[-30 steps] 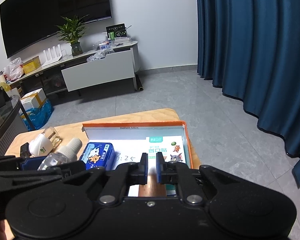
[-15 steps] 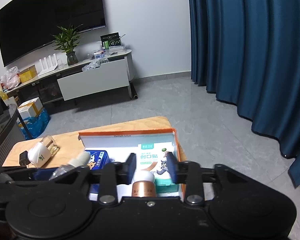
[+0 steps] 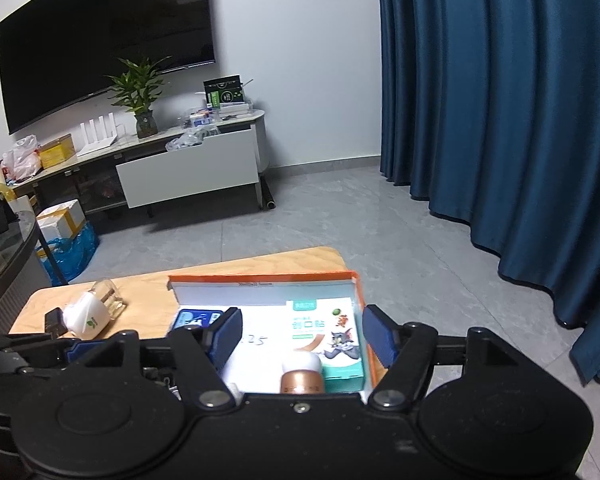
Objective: Organize rigid objects
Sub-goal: 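Open left gripper to release the glass bottle while right releases the tan bottle, then move left gripper to the black charger and grasp it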
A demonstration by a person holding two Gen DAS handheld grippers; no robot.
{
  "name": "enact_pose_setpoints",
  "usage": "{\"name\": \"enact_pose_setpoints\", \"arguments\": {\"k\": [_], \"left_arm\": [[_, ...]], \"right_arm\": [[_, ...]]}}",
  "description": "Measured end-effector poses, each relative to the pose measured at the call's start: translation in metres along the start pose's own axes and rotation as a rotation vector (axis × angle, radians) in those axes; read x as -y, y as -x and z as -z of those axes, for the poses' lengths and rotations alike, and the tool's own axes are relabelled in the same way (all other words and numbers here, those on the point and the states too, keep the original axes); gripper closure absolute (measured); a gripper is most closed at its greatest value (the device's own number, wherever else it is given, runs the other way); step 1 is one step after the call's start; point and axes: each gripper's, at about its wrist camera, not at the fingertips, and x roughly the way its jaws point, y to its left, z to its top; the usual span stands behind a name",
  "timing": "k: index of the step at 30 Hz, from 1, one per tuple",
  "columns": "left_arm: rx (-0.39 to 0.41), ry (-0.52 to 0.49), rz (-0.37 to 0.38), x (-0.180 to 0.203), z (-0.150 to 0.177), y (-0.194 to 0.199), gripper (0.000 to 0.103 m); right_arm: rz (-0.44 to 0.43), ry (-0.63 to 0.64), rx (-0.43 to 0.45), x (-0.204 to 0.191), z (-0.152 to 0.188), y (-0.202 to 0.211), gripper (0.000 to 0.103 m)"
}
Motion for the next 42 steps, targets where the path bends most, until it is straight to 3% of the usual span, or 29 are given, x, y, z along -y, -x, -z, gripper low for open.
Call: {"name": "enact_pose_setpoints", "arguments": {"k": [15,29,35,42], "left_arm": [[0.002,0.088,-0.116,-0.056,0.015,0.026,0.04],[0.016,0.265,-0.268,-0.139,0.034,0.043,0.039],[0.013,0.366,-0.346,-0.181,0.038,0.038,0.039],[0.002,0.434,-0.396,-0.218,0.021,0.011,0.037]], "right_arm": [[-0.11,0.005,-0.063,-0.051,0.006,-0.005,0.02],[-0.199,0.101,-0.117,-0.106,0.02,-0.018,0.019],[-0.236,0.113,-0.129,-0.118,0.026,-0.023,0.019],[-0.269,0.119,-0.131,-0.125,0.031,-0.031,0.019]]}}
